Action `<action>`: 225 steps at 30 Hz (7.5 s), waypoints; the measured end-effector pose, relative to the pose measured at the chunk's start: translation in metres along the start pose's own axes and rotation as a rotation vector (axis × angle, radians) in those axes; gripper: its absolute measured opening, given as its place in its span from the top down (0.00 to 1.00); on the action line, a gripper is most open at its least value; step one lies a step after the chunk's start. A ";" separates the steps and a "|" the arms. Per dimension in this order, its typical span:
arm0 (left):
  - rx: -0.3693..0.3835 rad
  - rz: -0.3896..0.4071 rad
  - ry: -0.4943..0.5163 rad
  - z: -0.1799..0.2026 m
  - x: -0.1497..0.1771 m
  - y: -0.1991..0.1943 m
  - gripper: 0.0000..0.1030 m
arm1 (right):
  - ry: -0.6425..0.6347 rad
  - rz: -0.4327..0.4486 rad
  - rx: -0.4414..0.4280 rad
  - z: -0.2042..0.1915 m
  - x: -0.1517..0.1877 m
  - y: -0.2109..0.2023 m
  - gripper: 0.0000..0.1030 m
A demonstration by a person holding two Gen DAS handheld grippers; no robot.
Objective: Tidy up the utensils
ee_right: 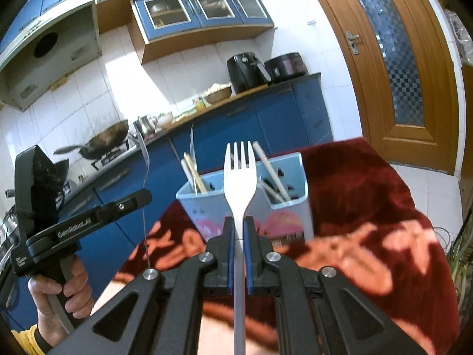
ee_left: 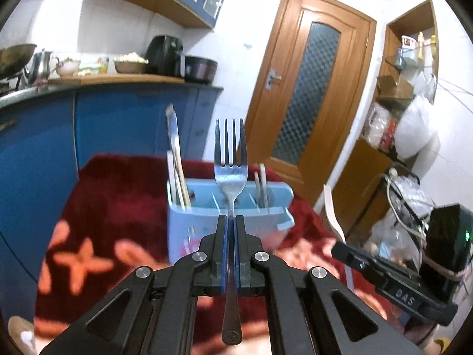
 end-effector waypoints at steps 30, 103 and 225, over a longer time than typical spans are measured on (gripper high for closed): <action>-0.134 0.272 -0.021 -0.034 -0.076 0.083 0.97 | -0.104 0.247 0.078 0.040 -0.105 0.092 0.93; -0.351 0.098 0.078 -0.016 0.116 -0.033 0.21 | -0.127 0.090 0.287 0.003 0.092 -0.031 0.03; -0.371 0.130 0.030 -0.019 0.115 -0.035 0.21 | -0.168 0.102 0.352 0.008 0.096 -0.027 0.03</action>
Point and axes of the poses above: each gripper's, at about its wrist camera, not at the fingertips, and y roughly the way its jaws point, z to its right, x to its underside, the point moved 9 cm from there along y, roughly the way its jaws point, and after that the axes turned 11 degrees about -z, right-handed, at the moved point
